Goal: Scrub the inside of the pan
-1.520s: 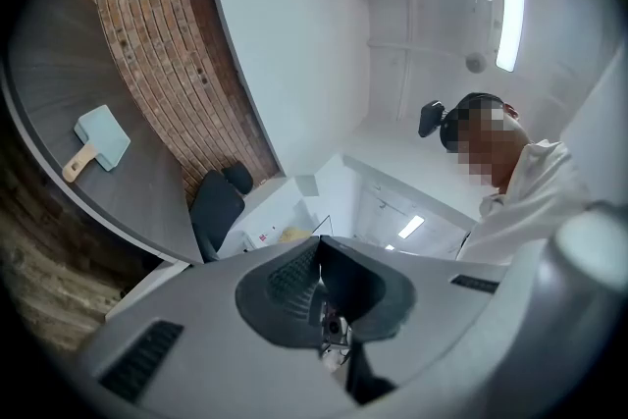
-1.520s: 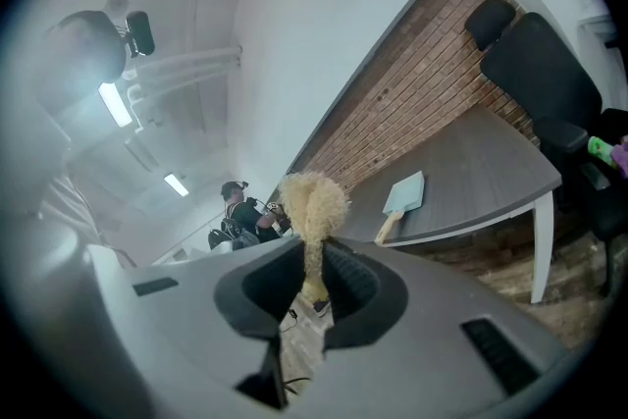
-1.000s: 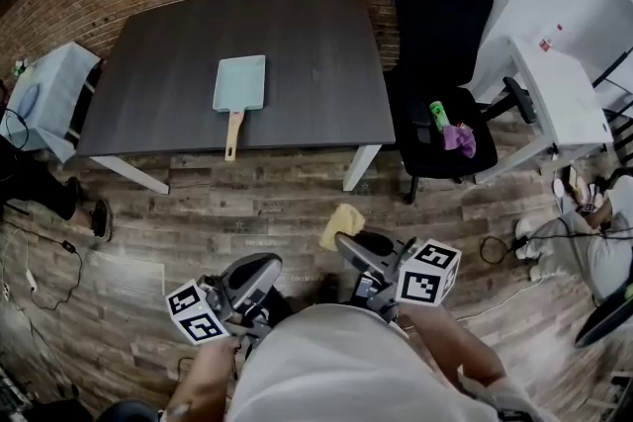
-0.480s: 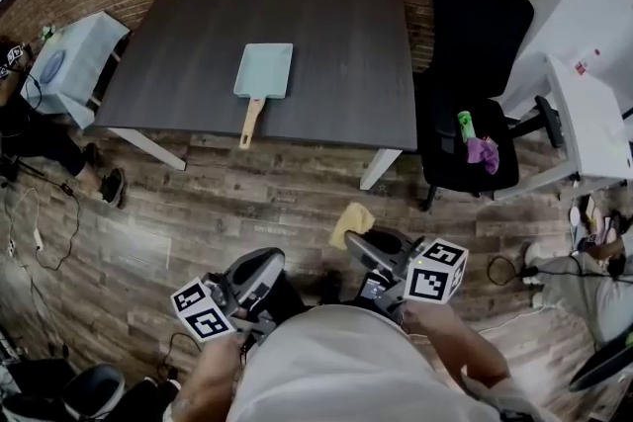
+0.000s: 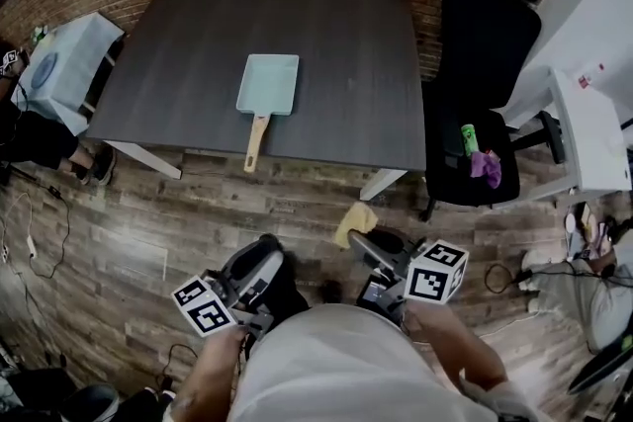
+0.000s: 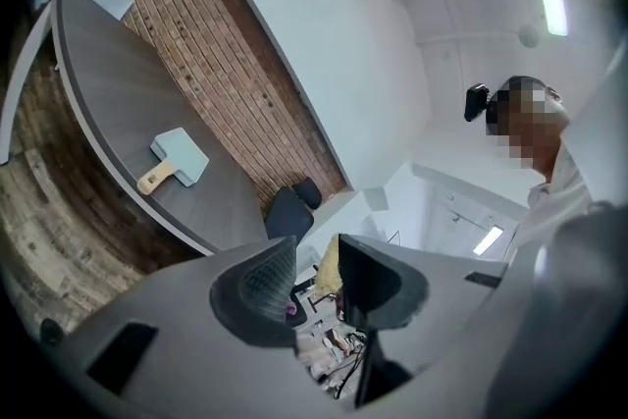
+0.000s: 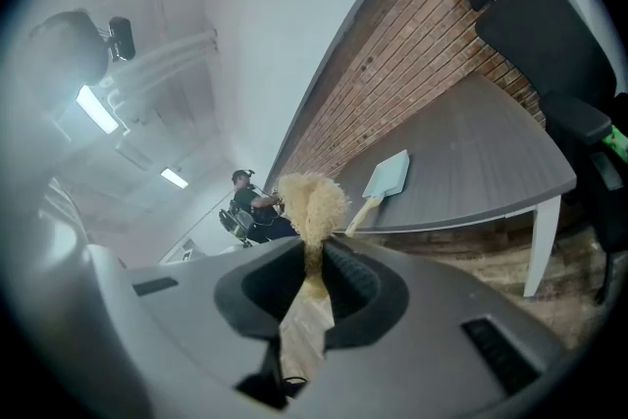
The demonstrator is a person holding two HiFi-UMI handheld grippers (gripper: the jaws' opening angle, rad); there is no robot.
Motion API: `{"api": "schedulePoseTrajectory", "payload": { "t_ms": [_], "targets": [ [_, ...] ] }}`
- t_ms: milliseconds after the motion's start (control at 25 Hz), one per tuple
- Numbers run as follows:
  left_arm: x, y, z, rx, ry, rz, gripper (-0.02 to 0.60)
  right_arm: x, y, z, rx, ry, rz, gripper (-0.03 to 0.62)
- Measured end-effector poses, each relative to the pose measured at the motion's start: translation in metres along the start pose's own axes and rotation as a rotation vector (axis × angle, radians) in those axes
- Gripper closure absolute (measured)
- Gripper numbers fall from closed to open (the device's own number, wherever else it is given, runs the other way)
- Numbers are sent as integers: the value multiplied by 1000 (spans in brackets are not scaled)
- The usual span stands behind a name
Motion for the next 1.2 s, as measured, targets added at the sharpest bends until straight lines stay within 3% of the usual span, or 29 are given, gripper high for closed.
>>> {"api": "schedulePoseTrajectory", "payload": {
  "t_ms": [280, 560, 720, 880, 1200],
  "targets": [
    [-85, 60, -30, -70, 60, 2, 429, 31, 36, -63, -33, -128, 46, 539],
    [-173, 90, -51, -217, 109, 16, 400, 60, 76, -143, -83, -233, 106, 539],
    [-210, 93, -65, -283, 107, 33, 382, 76, 93, -185, -129, -288, 147, 539],
    [-237, 91, -79, -339, 117, 102, 304, 92, 111, -222, -178, -334, 191, 539],
    [-255, 84, -110, -408, 119, 136, 276, 142, 151, -284, -309, -400, 252, 539]
  ]
}}
Point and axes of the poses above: the fingertips, and each gripper's own axes: z backward along the fingers, x to its right, y out of its top, the point moved 7 cm from there along z, backward along the fingers, and after that the axes turned 8 degrees about y, right-handed, at the moved point
